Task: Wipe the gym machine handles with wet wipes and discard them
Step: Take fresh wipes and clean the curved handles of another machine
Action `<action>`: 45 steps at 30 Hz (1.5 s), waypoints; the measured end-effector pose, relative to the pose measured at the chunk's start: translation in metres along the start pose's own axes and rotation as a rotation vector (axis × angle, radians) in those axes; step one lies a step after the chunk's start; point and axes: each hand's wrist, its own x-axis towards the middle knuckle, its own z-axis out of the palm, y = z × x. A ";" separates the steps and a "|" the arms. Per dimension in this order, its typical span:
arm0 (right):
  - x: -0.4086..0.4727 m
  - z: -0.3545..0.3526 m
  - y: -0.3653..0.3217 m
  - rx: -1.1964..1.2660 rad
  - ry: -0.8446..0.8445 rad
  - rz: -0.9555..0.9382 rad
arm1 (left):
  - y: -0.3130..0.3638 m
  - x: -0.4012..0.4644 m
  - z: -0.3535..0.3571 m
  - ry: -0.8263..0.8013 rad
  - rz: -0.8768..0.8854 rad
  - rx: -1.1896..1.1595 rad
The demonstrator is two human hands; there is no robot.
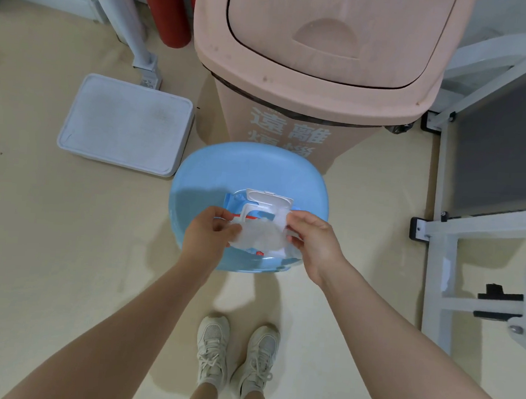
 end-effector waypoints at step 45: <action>0.027 0.016 0.034 -1.025 0.113 -0.319 | -0.004 0.030 0.046 0.026 0.051 0.221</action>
